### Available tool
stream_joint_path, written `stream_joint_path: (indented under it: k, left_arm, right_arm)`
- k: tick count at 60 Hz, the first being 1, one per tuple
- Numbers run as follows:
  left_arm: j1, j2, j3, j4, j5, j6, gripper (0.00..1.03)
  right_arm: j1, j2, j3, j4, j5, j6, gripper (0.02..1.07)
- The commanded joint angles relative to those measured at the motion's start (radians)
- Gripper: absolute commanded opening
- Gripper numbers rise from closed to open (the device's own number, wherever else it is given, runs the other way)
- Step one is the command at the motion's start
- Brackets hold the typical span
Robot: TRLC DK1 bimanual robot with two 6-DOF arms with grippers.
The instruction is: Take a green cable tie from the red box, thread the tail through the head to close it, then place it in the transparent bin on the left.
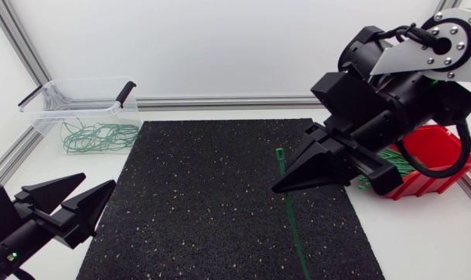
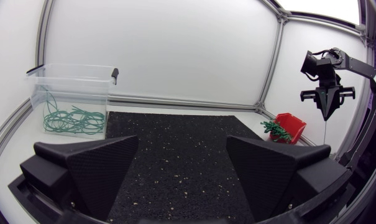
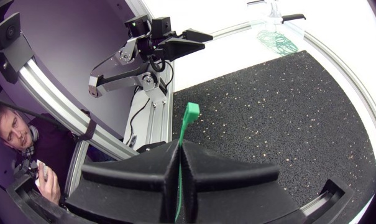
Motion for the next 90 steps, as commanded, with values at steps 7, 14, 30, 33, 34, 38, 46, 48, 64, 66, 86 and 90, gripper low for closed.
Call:
stream_joint_path:
  k: [7, 14, 30, 33, 34, 38, 46, 48, 64, 66, 86, 90]
  left_arm:
    - [0.074, 0.108, 0.113, -0.020, 0.182, -0.068, 0.99]
    - [0.161, 0.198, 0.190, -0.044, 0.352, -0.068, 0.99]
    - [0.299, 0.450, 0.323, -0.074, 0.757, -0.059, 0.99]
    - [0.298, 0.491, 0.340, -0.074, 0.809, -0.057, 0.99]
    - [0.298, 0.507, 0.346, -0.074, 0.828, -0.057, 0.99]
    - [0.295, 0.545, 0.369, -0.067, 0.883, -0.054, 0.98]
    - [0.243, 0.628, 0.418, -0.052, 0.891, -0.048, 0.98]
    - [0.227, 0.648, 0.426, -0.044, 0.889, -0.048, 0.97]
    - [0.078, 0.783, 0.496, -0.006, 0.848, 0.024, 0.92]
    - [0.055, 0.796, 0.506, -0.006, 0.831, 0.038, 0.92]
    - [-0.124, 0.878, 0.564, 0.112, 0.774, 0.020, 0.92]
    - [-0.150, 0.878, 0.573, 0.134, 0.768, -0.005, 0.92]
  right_arm:
    - [0.031, -0.009, -0.027, 0.041, -0.005, 0.049, 0.08]
    - [0.056, -0.018, -0.027, 0.075, -0.005, 0.067, 0.08]
    - [0.091, -0.017, -0.032, 0.142, -0.004, 0.104, 0.08]
    - [0.091, -0.014, -0.032, 0.145, -0.004, 0.106, 0.08]
    - [0.091, -0.014, -0.034, 0.148, -0.002, 0.106, 0.08]
    - [0.091, -0.011, -0.038, 0.161, -0.002, 0.106, 0.08]
    - [0.092, 0.012, -0.037, 0.176, -0.004, 0.104, 0.08]
    - [0.092, 0.019, -0.034, 0.177, -0.004, 0.104, 0.08]
    - [0.094, 0.060, 0.005, 0.196, -0.007, 0.106, 0.08]
    - [0.089, 0.068, 0.011, 0.199, -0.018, 0.106, 0.08]
    - [0.014, 0.114, 0.074, 0.233, -0.125, 0.155, 0.08]
    - [0.031, 0.106, 0.080, 0.246, -0.125, 0.187, 0.08]
